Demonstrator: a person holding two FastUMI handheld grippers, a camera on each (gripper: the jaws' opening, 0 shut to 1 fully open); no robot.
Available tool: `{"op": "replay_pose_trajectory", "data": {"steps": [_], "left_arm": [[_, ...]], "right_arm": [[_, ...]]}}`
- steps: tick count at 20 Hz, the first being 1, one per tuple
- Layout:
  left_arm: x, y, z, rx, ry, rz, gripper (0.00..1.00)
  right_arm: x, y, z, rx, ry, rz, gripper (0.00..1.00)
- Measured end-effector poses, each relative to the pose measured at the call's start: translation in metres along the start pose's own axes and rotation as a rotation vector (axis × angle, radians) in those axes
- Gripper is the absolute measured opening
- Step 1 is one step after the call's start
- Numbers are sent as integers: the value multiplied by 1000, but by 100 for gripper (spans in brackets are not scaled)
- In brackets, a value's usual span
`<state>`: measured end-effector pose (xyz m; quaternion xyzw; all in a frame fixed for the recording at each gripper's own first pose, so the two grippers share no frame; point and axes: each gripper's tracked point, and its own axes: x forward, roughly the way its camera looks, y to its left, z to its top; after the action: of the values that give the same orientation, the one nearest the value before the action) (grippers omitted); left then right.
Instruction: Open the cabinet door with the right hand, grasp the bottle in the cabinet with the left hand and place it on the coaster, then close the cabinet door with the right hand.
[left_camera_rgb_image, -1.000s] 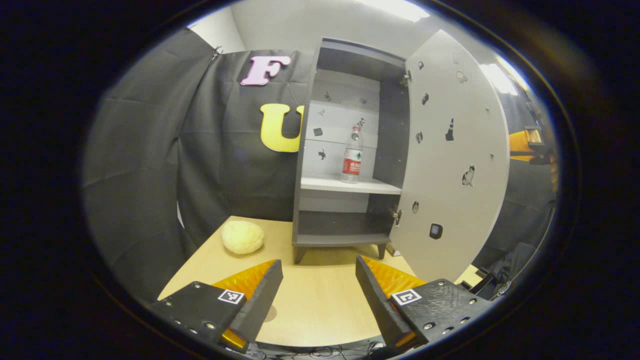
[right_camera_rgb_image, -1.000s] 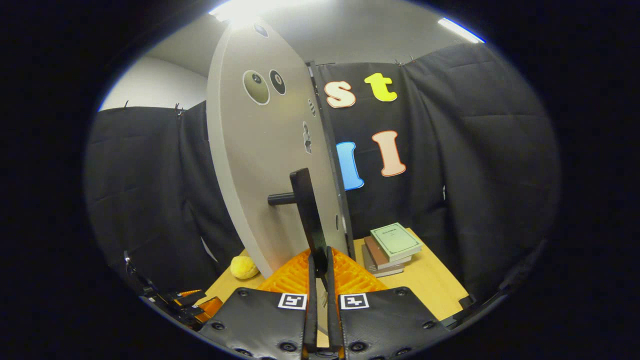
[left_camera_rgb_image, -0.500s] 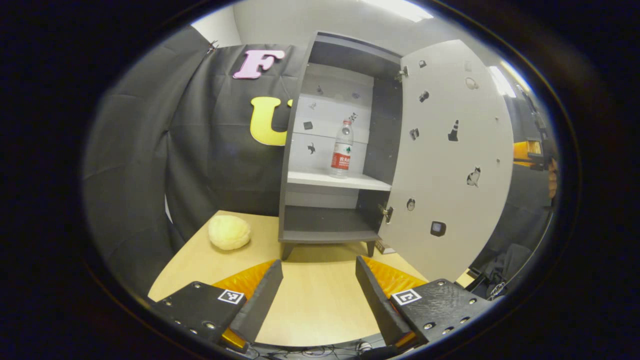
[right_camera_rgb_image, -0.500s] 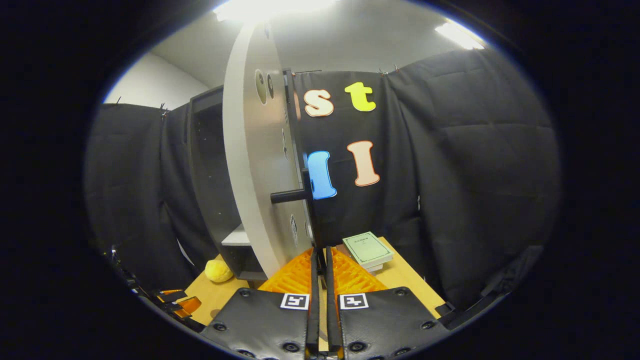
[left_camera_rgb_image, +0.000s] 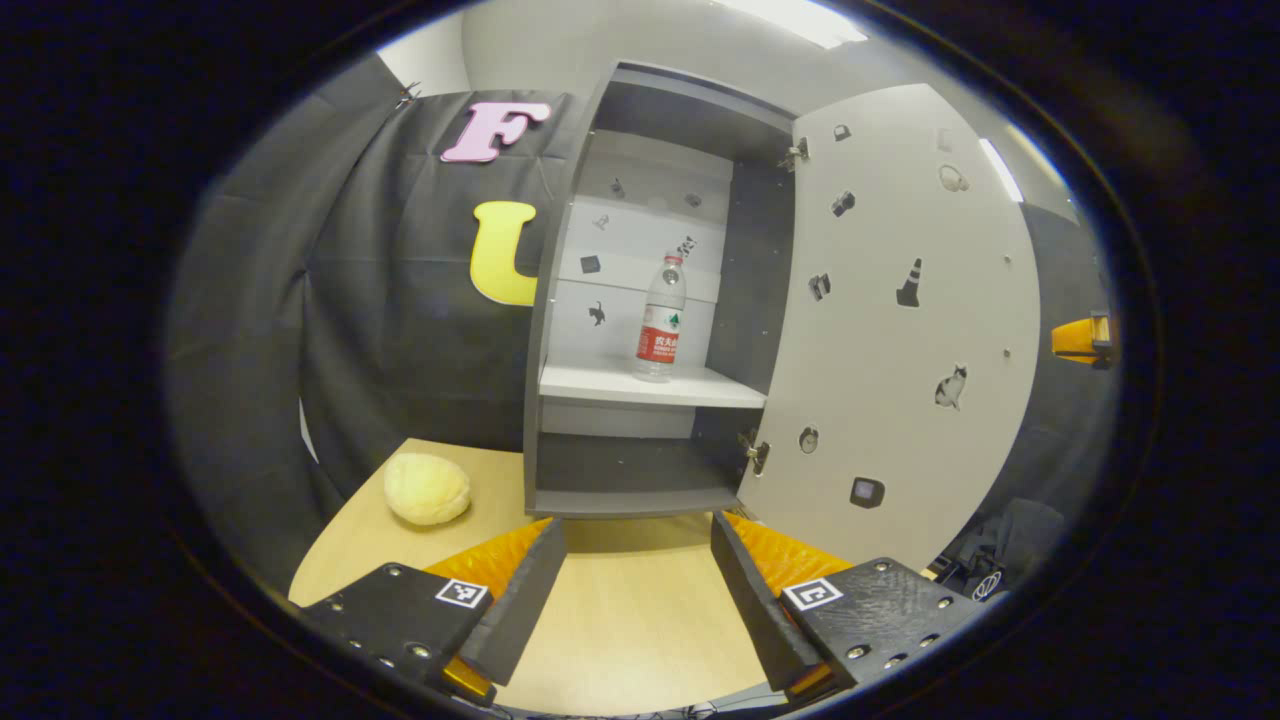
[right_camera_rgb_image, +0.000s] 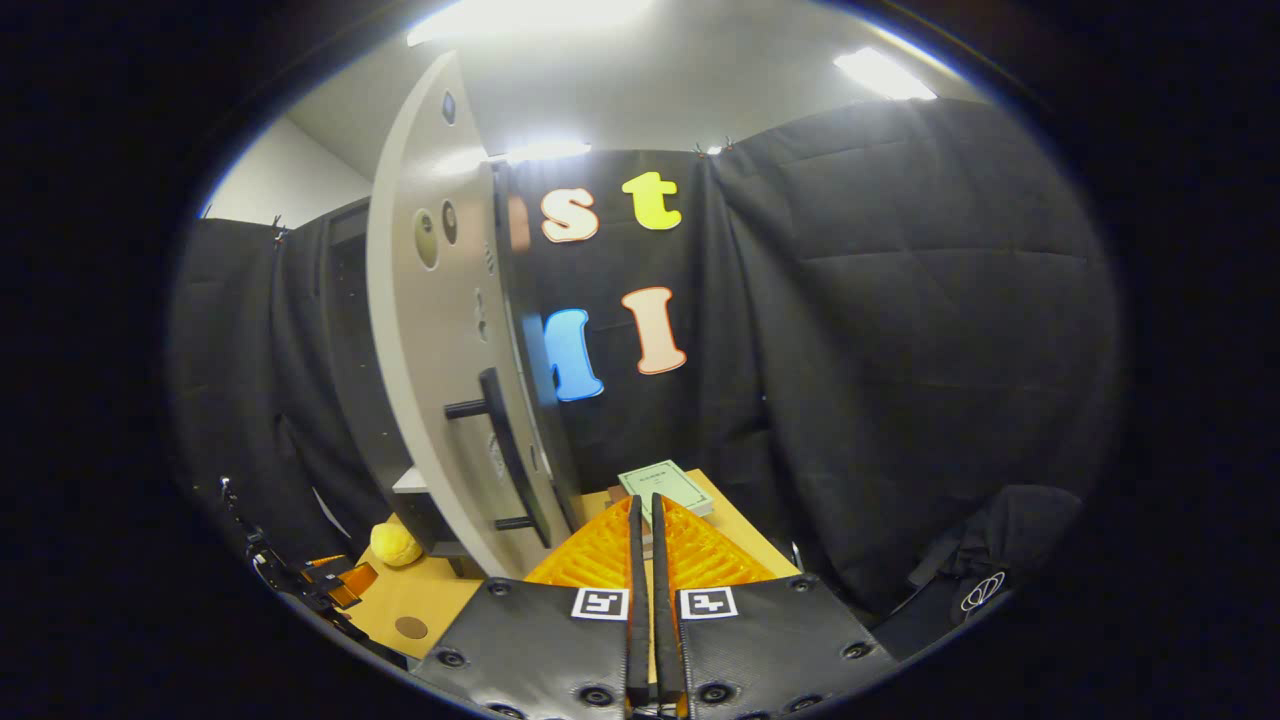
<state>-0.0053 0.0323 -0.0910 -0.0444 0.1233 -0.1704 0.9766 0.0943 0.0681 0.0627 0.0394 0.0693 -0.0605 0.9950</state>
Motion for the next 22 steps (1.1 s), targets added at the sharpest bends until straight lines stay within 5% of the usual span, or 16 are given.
{"op": "replay_pose_trajectory", "data": {"steps": [3, 4, 5, 9, 13, 14, 16, 22], "left_arm": [[12, -3, 10, 27, -12, -17, 89], [20, -3, 14, 30, -21, -22, 91], [25, -3, 19, 31, -32, -18, 89], [45, -12, 36, 16, -59, -26, 89], [73, -6, 61, 24, -91, 24, 91], [80, -5, 64, 15, -96, 35, 91], [93, -3, 76, 9, -115, 59, 91], [132, 5, 104, 100, -156, 77, 91]], "right_arm": [[16, -23, 7, 55, -20, -48, 0], [24, -25, 10, 70, -24, -50, 14], [33, -28, 11, 82, -18, -56, 14], [69, -27, 20, 96, -6, -31, 38], [106, -33, 23, 69, -27, -24, 88], [114, -35, 25, 66, -43, -22, 80], [129, -39, 30, 60, -71, -19, 87], [169, -43, 18, 80, -24, -2, 87]]}}
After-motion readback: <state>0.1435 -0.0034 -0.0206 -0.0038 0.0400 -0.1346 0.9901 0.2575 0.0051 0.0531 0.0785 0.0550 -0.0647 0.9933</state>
